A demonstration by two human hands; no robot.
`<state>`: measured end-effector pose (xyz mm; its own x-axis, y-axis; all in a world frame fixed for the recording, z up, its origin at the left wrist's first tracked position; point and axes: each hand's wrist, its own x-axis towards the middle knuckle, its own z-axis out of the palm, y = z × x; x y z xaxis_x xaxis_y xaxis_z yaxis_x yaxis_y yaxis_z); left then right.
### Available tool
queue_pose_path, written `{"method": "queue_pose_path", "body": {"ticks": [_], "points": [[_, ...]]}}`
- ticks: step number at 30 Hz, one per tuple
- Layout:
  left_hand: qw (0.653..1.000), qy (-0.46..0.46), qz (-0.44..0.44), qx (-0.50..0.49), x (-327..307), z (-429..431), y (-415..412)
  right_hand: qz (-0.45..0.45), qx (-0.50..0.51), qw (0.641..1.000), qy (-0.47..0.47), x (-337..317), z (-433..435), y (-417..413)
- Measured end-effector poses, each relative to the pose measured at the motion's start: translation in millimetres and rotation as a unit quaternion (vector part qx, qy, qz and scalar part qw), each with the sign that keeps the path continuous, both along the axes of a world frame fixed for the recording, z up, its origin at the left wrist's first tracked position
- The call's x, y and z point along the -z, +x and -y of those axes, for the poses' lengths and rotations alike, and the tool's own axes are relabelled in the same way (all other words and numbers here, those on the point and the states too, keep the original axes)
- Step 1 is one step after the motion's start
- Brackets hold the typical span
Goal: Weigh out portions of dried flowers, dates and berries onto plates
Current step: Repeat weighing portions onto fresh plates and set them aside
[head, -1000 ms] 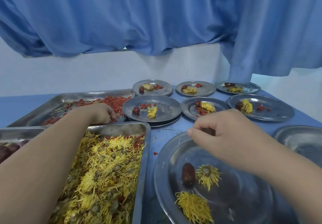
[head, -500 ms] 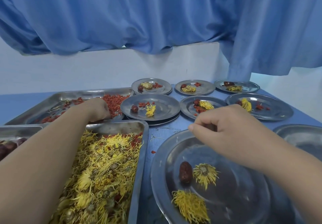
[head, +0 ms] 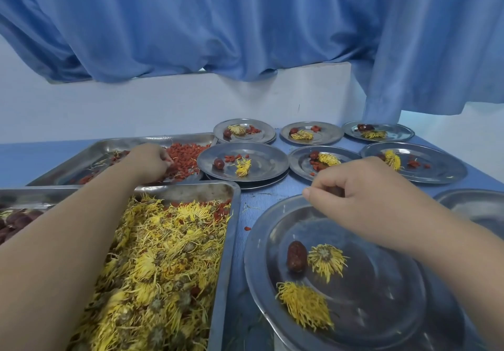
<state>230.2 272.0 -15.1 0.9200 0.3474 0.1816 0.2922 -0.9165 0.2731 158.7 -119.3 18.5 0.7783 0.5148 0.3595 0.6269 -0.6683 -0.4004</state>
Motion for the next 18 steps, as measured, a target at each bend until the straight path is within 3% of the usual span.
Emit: {"method": "queue_pose_path", "body": {"ticks": [6,16,18], "points": [[0.977,-0.206,0.053,0.025,-21,25,-31,0.008,0.007,1.0,0.015,-9,5,0],[0.912,-0.359,-0.018,0.195,-54,155,-115,0.037,0.002,0.996,0.085,-38,28,-34],[0.91,-0.348,-0.017,0.225,-54,186,-124,0.047,0.004,0.994,0.094,-37,41,-47]]}}
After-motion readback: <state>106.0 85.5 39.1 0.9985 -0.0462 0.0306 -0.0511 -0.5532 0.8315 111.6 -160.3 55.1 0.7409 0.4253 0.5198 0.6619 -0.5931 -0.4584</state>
